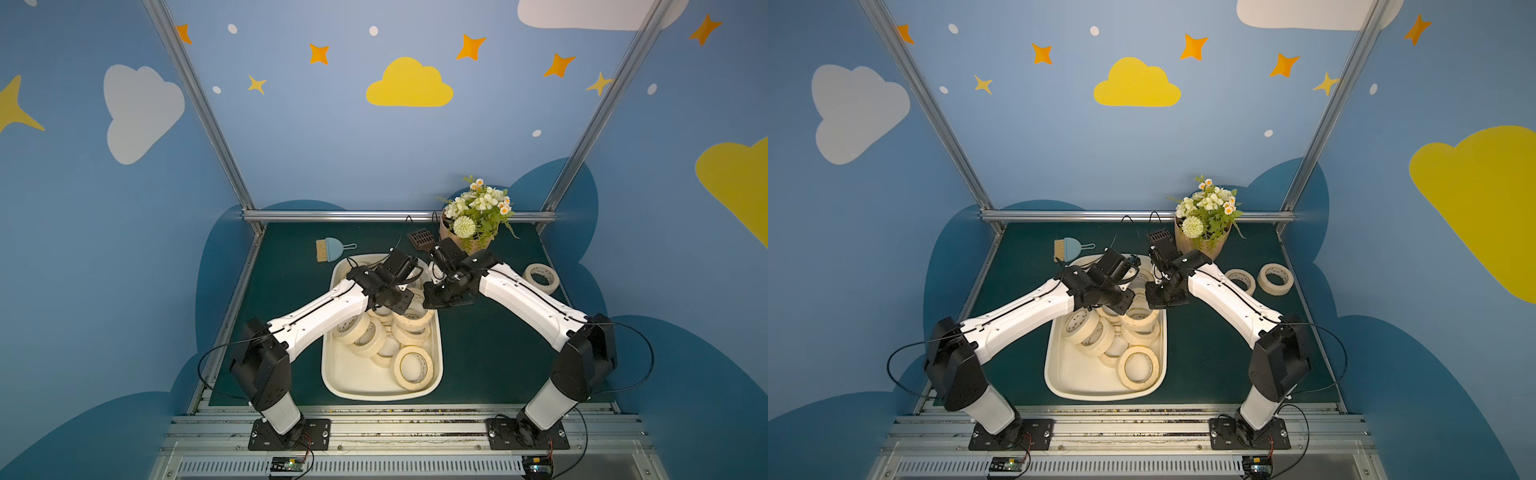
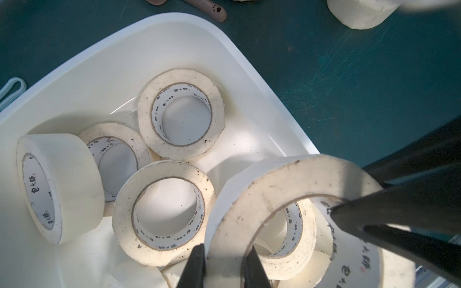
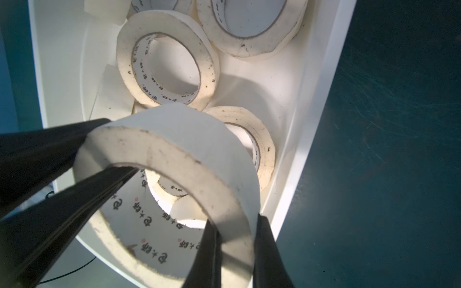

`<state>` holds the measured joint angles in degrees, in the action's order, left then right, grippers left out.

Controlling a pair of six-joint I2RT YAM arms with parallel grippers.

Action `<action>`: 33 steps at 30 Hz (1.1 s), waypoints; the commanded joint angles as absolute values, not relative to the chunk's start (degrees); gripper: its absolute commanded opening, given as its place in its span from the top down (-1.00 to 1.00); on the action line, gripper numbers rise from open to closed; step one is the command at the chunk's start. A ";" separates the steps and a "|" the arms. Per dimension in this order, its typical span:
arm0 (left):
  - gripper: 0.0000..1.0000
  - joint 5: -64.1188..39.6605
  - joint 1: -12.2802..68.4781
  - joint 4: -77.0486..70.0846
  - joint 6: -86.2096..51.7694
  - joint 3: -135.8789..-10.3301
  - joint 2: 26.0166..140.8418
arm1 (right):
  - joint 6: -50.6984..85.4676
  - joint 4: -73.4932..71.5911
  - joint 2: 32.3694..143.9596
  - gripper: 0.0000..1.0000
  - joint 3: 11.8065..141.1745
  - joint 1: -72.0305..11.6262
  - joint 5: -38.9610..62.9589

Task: Take out the art tape in the storage box
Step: Pick up the art tape from the storage box, then place the art tape at the center of the board.

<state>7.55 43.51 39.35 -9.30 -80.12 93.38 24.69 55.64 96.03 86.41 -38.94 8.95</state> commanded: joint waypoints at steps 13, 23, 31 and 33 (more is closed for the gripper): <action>-0.99 4.24 41.06 26.57 -11.00 -64.01 67.59 | 22.78 61.76 81.12 1.00 83.43 -30.29 4.22; -0.87 0.99 24.46 21.91 -13.08 -55.63 69.99 | 17.00 61.04 65.75 1.00 66.18 -11.54 -0.62; -0.77 0.69 21.01 18.59 -13.56 -57.37 79.45 | 16.12 52.14 82.61 1.00 64.11 -6.83 4.14; -0.78 0.07 20.92 20.54 -13.36 -59.14 81.74 | 13.41 54.61 90.74 1.00 69.86 -6.55 7.01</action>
<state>1.65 21.19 20.53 -13.30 -56.27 79.96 16.38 56.82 83.94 63.70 -6.94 2.31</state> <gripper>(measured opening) 0.889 0.201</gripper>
